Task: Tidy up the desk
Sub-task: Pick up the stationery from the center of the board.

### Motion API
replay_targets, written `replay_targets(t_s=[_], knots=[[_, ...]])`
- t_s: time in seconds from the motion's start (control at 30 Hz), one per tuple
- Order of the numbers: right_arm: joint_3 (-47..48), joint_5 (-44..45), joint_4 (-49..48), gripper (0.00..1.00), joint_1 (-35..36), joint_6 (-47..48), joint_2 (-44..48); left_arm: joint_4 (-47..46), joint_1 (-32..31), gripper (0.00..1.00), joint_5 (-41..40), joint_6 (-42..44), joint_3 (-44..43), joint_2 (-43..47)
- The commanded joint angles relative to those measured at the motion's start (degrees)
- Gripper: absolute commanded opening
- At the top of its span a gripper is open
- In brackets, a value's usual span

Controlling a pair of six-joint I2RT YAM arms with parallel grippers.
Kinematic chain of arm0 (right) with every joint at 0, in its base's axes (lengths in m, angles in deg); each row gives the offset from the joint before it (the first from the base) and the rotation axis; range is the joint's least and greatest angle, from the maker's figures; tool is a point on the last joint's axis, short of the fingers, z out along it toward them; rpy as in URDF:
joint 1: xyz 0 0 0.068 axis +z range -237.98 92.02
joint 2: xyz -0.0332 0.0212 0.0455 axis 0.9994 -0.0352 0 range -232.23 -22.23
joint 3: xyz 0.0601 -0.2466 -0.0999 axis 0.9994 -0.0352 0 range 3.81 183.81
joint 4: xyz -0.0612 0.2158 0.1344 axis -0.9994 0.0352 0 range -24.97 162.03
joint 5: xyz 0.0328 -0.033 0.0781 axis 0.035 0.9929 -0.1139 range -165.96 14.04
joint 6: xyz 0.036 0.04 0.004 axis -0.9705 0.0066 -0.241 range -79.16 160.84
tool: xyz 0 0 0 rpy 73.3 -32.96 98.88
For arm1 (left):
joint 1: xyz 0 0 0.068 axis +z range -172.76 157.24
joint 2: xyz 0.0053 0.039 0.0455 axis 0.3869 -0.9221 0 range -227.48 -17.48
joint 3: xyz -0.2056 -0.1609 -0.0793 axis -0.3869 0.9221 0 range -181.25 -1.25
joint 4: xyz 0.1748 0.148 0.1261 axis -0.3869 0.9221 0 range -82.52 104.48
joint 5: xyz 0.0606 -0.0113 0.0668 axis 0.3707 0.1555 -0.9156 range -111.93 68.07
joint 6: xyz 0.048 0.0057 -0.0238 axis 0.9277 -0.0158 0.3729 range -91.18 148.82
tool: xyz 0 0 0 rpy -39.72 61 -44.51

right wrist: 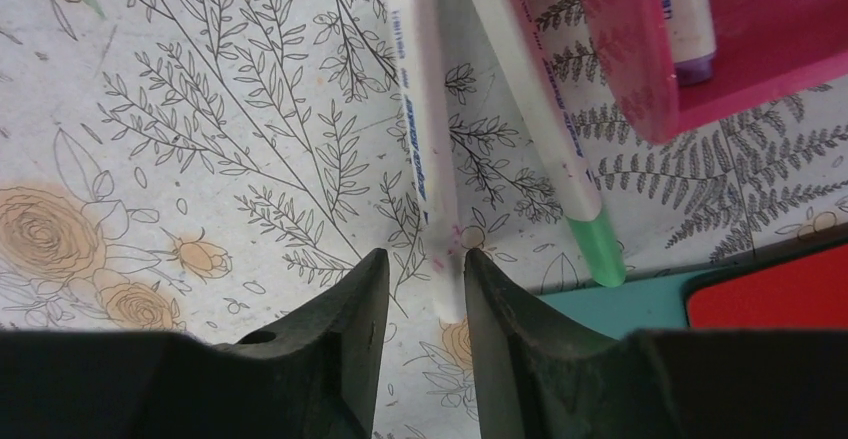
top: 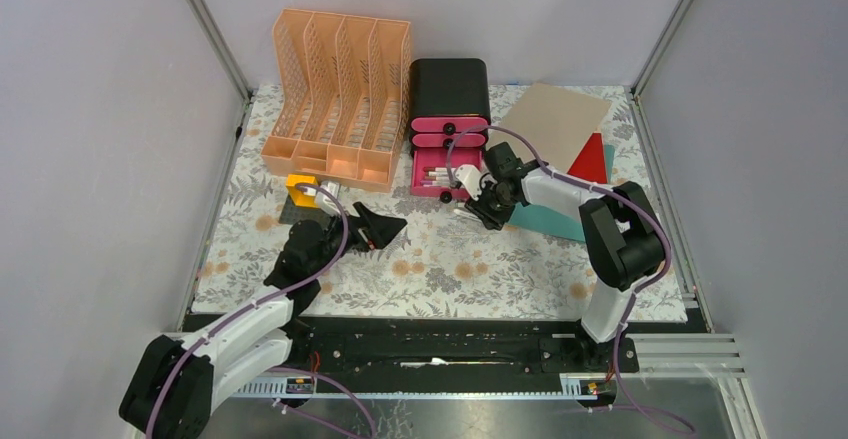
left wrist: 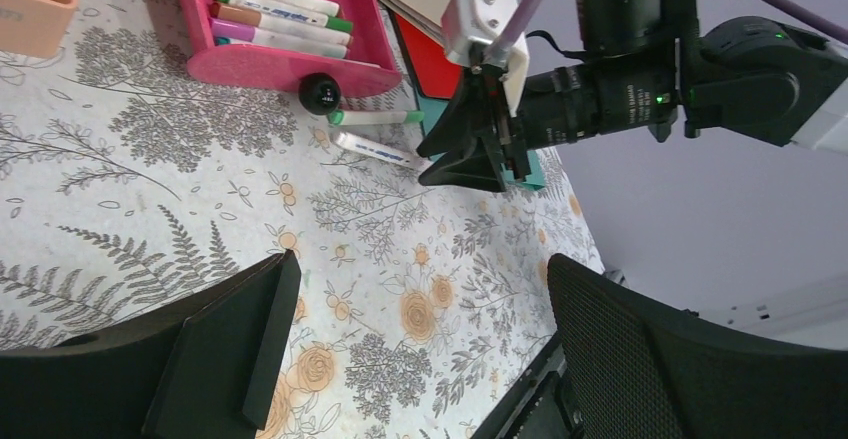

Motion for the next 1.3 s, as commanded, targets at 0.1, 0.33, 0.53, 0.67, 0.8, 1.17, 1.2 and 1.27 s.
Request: replay_targets(t_s=[0.1,0.33,0.53,0.67,0.8,1.17,1.2,1.27], knots=[[1.3,2.3,-1.0,0.38,1.6,0.3,-1.9,-10.6,0.3,0.99,4.2,-3.7,1.6,-3.4],[0.3,4.4,-1.4,0.32,3.6,0.1,-3.7,-18.1,0.3,0.99,6.3,-7.8,3.7,-6.0],[0.3,6.2,-0.2,0.09,5.1,-0.2,-5.0,-33.4,0.2,0.99,7.4,-15.5,8.7,-11.0],[0.3,3.5,1.5,0.0,5.2,-0.2,-3.9,-41.9,-0.5,0.99,7.5,-20.2,10.3,-15.1],[-0.2,-1.1,2.3,0.0,5.1,-0.2,-0.5,-46.5,-4.0,0.99,4.9,-21.6,10.5,-19.2],[-0.5,-12.5,2.9,0.0,5.0,-2.0,6.3,-57.4,-9.3,0.99,-0.8,-25.5,9.6,-33.9],[-0.5,-13.3,3.0,0.0,5.0,-2.1,6.7,-57.8,-9.8,0.99,-1.1,-25.6,9.4,-35.0],[-0.4,-15.1,3.2,0.0,5.1,-2.2,7.4,-58.9,-10.6,0.99,-1.7,-25.9,8.8,-37.3]])
